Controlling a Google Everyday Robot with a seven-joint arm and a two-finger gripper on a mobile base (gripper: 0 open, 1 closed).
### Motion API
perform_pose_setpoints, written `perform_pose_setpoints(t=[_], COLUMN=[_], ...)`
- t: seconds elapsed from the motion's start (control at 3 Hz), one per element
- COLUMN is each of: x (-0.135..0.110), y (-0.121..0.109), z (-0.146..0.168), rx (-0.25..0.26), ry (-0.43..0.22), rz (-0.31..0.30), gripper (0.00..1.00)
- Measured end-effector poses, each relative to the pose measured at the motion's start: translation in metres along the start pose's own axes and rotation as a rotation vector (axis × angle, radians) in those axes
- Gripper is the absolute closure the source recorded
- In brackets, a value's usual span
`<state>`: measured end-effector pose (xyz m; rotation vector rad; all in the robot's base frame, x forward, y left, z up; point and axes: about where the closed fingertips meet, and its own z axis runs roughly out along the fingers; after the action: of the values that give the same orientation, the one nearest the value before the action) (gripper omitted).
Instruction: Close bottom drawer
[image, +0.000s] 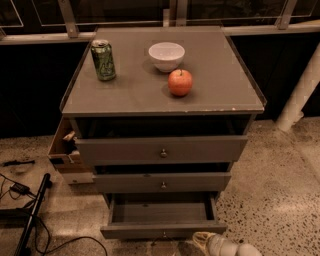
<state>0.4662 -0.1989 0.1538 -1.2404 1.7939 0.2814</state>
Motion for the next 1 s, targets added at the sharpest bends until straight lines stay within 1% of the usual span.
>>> perform_pose_setpoints(t=[0.33,0.67,1.0], x=[0.001,0.004,0.004], y=[-0.006,-0.015,-0.014], z=[0.012,0.025,0.025], rx=[0.026,0.052,0.052], ry=[-0.029,-0.044,-0.044], rz=[-0.014,-0.011,-0.011], gripper=[1.0,1.0,1.0])
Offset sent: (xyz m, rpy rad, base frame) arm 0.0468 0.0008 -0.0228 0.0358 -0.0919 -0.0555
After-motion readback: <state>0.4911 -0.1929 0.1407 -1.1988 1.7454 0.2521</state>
